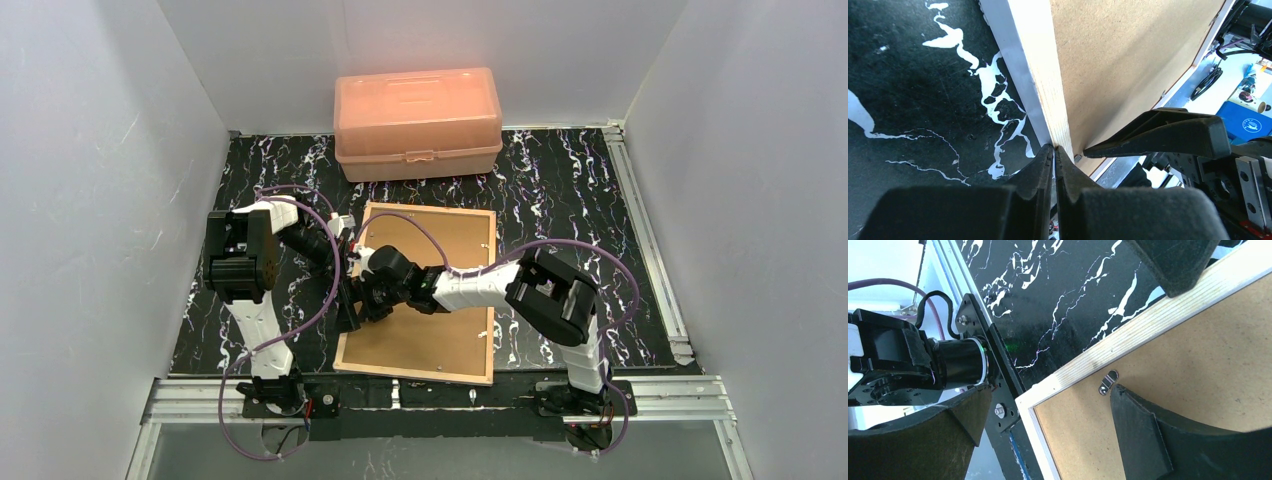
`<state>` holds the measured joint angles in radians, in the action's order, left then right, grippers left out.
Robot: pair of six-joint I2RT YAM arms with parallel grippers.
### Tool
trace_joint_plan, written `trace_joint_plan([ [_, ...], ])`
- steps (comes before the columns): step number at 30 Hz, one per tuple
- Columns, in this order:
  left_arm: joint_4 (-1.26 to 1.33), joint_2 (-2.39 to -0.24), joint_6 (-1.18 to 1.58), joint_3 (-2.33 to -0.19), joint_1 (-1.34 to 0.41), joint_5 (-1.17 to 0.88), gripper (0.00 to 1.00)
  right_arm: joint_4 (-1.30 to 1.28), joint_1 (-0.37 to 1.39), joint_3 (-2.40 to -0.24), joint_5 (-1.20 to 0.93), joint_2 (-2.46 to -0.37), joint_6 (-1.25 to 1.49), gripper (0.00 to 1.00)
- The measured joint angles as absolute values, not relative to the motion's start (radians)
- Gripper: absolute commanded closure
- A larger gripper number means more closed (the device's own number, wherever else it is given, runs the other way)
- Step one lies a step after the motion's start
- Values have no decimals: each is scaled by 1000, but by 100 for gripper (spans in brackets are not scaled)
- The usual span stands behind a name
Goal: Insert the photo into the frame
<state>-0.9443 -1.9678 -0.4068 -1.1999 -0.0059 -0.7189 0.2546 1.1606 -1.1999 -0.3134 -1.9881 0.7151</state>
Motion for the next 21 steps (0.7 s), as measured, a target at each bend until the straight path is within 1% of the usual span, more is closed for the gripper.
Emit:
trace_joint_plan([
  [21,-948,-1967,-407,-1202,-6,-717,98,270,1166,-1225,-332,-2014,730,4],
])
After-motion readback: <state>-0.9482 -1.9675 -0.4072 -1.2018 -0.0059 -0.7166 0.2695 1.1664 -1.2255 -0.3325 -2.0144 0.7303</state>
